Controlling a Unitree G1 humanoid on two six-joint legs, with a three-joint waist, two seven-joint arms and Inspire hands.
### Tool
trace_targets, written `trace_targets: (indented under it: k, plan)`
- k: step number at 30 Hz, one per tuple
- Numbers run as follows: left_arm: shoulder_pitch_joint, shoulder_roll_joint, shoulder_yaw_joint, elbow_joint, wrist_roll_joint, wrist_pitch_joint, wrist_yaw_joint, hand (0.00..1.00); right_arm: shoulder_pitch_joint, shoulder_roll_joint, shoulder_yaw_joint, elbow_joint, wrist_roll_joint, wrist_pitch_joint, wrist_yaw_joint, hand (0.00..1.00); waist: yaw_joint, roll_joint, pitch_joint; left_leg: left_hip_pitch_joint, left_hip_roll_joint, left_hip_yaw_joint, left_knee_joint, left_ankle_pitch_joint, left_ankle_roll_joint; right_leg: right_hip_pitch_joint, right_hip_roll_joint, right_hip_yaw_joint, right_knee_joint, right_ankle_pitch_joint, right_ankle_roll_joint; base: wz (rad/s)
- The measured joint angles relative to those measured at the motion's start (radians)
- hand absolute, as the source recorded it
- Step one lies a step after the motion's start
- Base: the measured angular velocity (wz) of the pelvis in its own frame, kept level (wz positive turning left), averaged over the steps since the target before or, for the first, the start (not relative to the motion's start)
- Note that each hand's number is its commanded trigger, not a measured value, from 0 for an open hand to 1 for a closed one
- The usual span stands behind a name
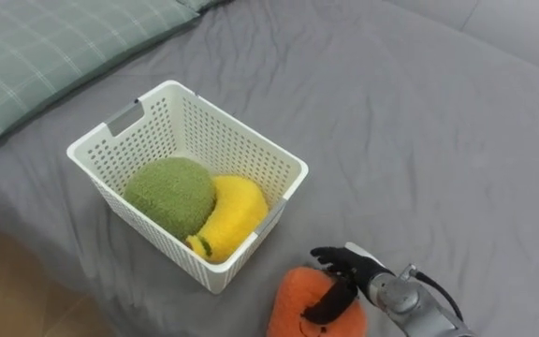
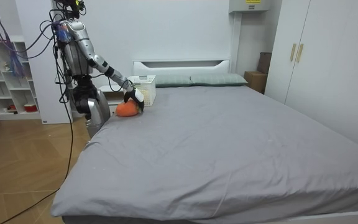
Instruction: Collect toys from the bed
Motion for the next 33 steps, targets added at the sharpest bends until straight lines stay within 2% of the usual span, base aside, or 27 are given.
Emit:
trace_targets:
  k: [10, 19, 21, 26, 33]
  plan:
    - [0.000, -0.001, 0.000, 0.000, 0.000, 0.003, 0.000, 0.00, 0.000, 0.014, 0.001, 0.001, -0.108, 0.005, 0.006, 1.00, 0.000, -0.001, -0.0001, 0.002, -0.001, -0.004, 0.006, -0.003, 0.001, 0.008, -0.001, -0.004, 0.000, 0.000, 0.000, 0.00]
    - [-0.008, -0.003, 0.000, -0.002, 0.031, 0.002, -0.015, 0.00, 0.000, 0.020, 0.000, 0.001, -0.110, 0.010, 0.006, 1.00, -0.001, 0.004, 0.0032, 0.003, -0.002, -0.004, 0.006, -0.003, 0.001, 0.008, -0.001, -0.007, -0.001, 0.000, 0.000, 0.00]
    - [-0.016, -0.004, 0.000, -0.002, 0.050, 0.002, -0.017, 0.00, 0.000, 0.020, -0.002, 0.001, -0.106, 0.009, 0.006, 1.00, -0.002, 0.002, 0.0011, 0.004, -0.002, -0.006, 0.005, -0.003, 0.001, 0.008, -0.001, -0.007, -0.001, 0.000, 0.000, 0.00]
    - [-0.007, -0.003, 0.001, 0.000, 0.064, -0.003, -0.012, 0.00, 0.000, 0.015, -0.048, -0.029, -0.099, 0.000, 0.006, 1.00, -0.008, 0.005, 0.0020, 0.009, -0.002, -0.007, 0.004, -0.003, 0.001, 0.009, -0.001, -0.007, -0.001, 0.000, 0.001, 0.00]
    - [-0.012, 0.000, 0.040, -0.013, 0.064, -0.009, -0.008, 0.00, 0.000, 0.002, -0.177, -0.200, -0.094, -0.007, -0.053, 1.00, -0.046, 0.002, -0.0013, 0.010, -0.001, 0.000, 0.004, -0.003, 0.001, 0.010, -0.002, -0.006, 0.000, 0.000, 0.001, 0.00]
